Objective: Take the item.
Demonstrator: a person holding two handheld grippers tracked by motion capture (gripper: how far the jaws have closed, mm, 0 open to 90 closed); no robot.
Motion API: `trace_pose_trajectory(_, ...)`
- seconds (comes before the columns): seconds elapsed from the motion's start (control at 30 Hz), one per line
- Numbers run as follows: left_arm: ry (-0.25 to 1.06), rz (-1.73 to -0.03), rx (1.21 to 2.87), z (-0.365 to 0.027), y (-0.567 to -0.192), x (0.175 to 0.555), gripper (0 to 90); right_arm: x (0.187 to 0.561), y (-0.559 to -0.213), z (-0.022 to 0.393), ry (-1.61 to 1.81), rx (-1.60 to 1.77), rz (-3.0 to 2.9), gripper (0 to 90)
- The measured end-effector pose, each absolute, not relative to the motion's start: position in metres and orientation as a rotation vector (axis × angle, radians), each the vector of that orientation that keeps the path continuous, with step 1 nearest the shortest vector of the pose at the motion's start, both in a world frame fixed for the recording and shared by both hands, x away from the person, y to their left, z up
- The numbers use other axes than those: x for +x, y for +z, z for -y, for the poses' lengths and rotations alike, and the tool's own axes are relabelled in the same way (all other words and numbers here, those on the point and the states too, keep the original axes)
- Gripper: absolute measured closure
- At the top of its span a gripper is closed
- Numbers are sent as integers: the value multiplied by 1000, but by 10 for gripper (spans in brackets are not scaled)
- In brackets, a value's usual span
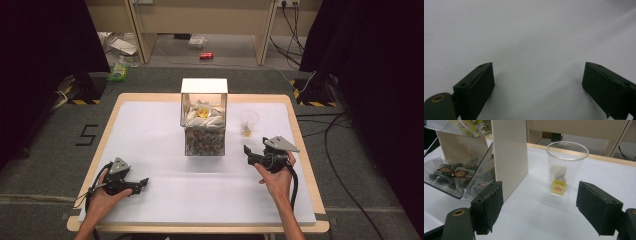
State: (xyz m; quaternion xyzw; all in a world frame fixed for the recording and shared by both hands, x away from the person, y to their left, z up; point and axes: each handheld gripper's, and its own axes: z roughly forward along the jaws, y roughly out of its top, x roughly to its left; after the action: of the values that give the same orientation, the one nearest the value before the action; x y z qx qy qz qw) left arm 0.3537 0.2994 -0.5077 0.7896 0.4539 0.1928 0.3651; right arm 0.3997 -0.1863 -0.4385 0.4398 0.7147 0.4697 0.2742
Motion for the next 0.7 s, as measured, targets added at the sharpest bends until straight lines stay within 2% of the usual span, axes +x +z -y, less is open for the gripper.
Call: trace_pose_trajectory(0.7,496,-1167,2030,-299,-508,354,101,382,-462,187,1222,1196,-2005,225)
